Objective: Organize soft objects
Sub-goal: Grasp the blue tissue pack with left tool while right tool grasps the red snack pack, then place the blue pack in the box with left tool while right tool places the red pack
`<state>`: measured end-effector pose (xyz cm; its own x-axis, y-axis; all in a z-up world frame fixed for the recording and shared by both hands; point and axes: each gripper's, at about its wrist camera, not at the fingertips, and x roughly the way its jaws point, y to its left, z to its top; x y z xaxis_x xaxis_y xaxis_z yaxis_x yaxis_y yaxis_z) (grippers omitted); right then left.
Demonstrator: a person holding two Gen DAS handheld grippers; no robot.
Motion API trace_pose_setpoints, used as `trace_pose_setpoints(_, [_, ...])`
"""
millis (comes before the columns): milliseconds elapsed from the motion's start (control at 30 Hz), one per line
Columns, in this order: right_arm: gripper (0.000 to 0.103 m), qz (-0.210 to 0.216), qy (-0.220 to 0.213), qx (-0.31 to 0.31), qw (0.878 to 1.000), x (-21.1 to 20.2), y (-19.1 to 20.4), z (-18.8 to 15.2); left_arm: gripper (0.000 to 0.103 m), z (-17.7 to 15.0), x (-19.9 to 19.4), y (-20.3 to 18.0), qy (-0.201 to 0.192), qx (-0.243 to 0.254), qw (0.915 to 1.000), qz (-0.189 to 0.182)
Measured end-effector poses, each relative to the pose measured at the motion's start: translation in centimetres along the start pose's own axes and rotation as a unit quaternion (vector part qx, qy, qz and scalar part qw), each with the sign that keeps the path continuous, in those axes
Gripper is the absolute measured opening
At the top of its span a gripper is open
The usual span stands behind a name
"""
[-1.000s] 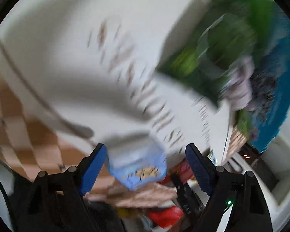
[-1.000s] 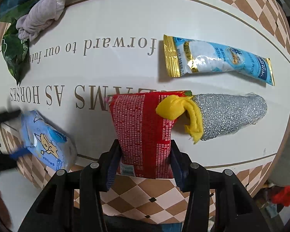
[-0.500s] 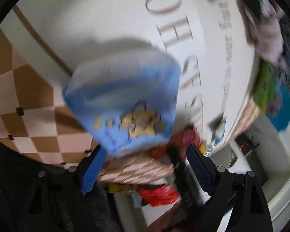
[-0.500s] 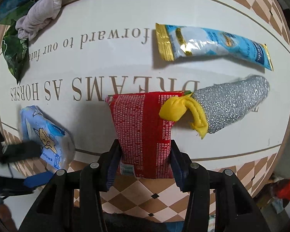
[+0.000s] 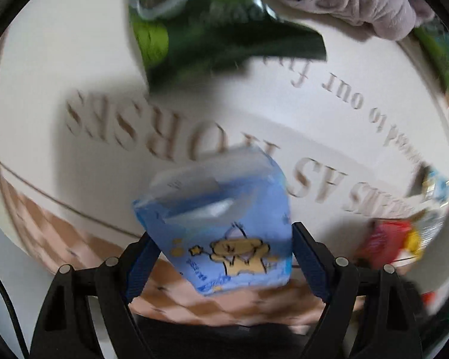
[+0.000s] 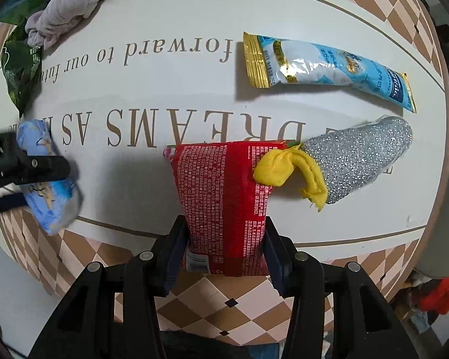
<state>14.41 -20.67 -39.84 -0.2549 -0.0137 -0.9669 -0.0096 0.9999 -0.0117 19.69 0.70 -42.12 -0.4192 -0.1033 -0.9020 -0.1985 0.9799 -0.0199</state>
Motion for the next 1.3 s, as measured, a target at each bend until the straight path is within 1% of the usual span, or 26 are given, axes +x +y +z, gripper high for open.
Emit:
trace_pose_setpoints(67, [0.051,0.000,-0.001,0.002,1.000,0.1,-0.1,-0.3,0.084,0.3,0.4,-0.2,0.004,0.010,0.9999,0.009])
trace_pose_setpoints(133, [0.053,-0.001,0.001,0.007,1.000,0.2,-0.3,-0.2,0.084,0.5,0.9,-0.2,0.014,0.001,0.9999,0.000])
trace_pose_setpoints(233, [0.055,-0.005,0.006,0.015,1.000,0.8,-0.4,-0.2,0.083,0.4,0.6,0.0,-0.003,-0.004,1.0000,0.003])
trace_pose_setpoints(267, [0.056,-0.007,0.007,0.011,1.000,1.0,-0.6,0.0,0.077,0.3,0.3,0.0,-0.013,-0.001,0.9999,0.007])
trace_pose_setpoints(300, [0.057,-0.009,0.006,0.010,1.000,1.1,-0.7,-0.2,0.066,0.0,-0.1,-0.2,-0.022,0.004,0.9997,0.009])
trace_pose_setpoints(333, [0.057,-0.011,0.004,0.011,1.000,1.3,-0.8,-0.2,0.059,-0.2,-0.5,-0.8,-0.030,0.011,0.9994,0.012])
trace_pose_setpoints(367, [0.056,-0.013,0.001,0.012,1.000,1.3,-0.7,-0.4,0.049,-0.6,-0.8,-1.3,-0.038,0.020,0.9989,0.018])
trace_pose_setpoints(400, [0.055,-0.015,-0.002,0.012,1.000,1.4,-0.7,-0.6,0.045,-1.0,-1.1,-1.7,-0.044,0.028,0.9984,0.023])
trace_pose_setpoints(467, [0.050,-0.018,-0.007,0.010,1.000,1.5,-0.2,-0.9,0.040,-1.7,-1.4,-2.4,-0.055,0.042,0.9972,0.027])
trace_pose_setpoints(533, [0.047,-0.018,-0.012,0.005,1.000,1.0,-0.4,-1.3,0.038,-2.6,-1.7,-2.9,-0.064,0.053,0.9962,0.028])
trace_pose_setpoints(600, [0.046,-0.002,-0.012,0.006,1.000,0.7,0.0,-1.7,0.037,-3.6,-2.5,-3.6,-0.075,0.065,0.9948,0.023])
trace_pose_setpoints(633, [0.046,0.007,-0.011,0.006,1.000,0.3,0.5,-1.3,0.037,-4.1,-2.8,-4.3,-0.080,0.069,0.9942,0.021])
trace_pose_setpoints(700, [0.045,0.029,-0.015,0.003,0.999,-0.8,0.7,-1.5,0.037,-4.9,-4.6,-5.1,-0.092,0.082,0.9924,0.007])
trace_pose_setpoints(800, [0.045,0.067,-0.030,-0.004,0.997,-3.7,0.8,-1.6,0.037,-5.9,-8.9,-6.0,-0.114,0.102,0.9878,-0.028])
trace_pose_setpoints(833, [0.045,0.083,-0.038,-0.007,0.996,-5.1,0.9,-1.5,0.037,-5.9,-10.3,-6.2,-0.122,0.109,0.9859,-0.037])
trace_pose_setpoints(900, [0.045,0.113,-0.064,-0.012,0.991,-8.6,0.8,-1.0,0.037,-5.7,-14.3,-6.8,-0.146,0.129,0.9794,-0.053])
trace_pose_setpoints(933, [0.045,0.126,-0.080,-0.014,0.989,-10.7,0.8,-0.6,0.037,-5.2,-16.4,-6.8,-0.155,0.139,0.9763,-0.060])
trace_pose_setpoints(967, [0.045,0.136,-0.093,-0.015,0.986,-12.4,0.7,0.0,0.037,-3.5,-18.3,-5.8,-0.162,0.146,0.9740,-0.063])
trace_pose_setpoints(1000, [0.045,0.147,-0.111,-0.017,0.983,-14.4,0.6,0.7,0.037,-2.6,-20.1,-6.0,-0.171,0.152,0.9712,-0.065])
trace_pose_setpoints(1033, [0.045,0.152,-0.123,-0.020,0.980,-16.4,1.1,1.5,0.038,-1.4,-21.8,-6.1,-0.182,0.157,0.9688,-0.061])
trace_pose_setpoints(1067, [0.045,0.158,-0.139,-0.025,0.977,-18.3,1.3,2.6,0.038,-0.3,-23.3,-4.2,-0.191,0.161,0.9667,-0.054])
trace_pose_setpoints(1100, [0.045,0.160,-0.153,-0.027,0.975,-19.9,1.5,3.9,0.038,0.7,-24.4,-4.2,-0.202,0.164,0.9644,-0.046])
trace_pose_setpoints(1133, [0.045,0.156,-0.164,-0.028,0.974,-21.6,2.7,5.6,0.038,2.0,-25.4,-4.0,-0.213,0.168,0.9620,-0.034])
trace_pose_setpoints(1200, [0.045,0.141,-0.186,-0.028,0.972,-23.5,3.4,8.9,0.038,5.2,-26.8,-4.2,-0.224,0.173,0.9590,-0.009])
trace_pose_setpoints(1267, [0.045,0.131,-0.190,-0.027,0.973,-24.4,4.0,12.9,0.038,7.5,-26.8,-4.5,-0.215,0.176,0.9606,0.006])
trace_pose_setpoints(1300, [0.045,0.128,-0.188,-0.026,0.973,-24.5,4.1,14.4,0.038,9.2,-26.5,-4.5,-0.206,0.179,0.9620,0.012])
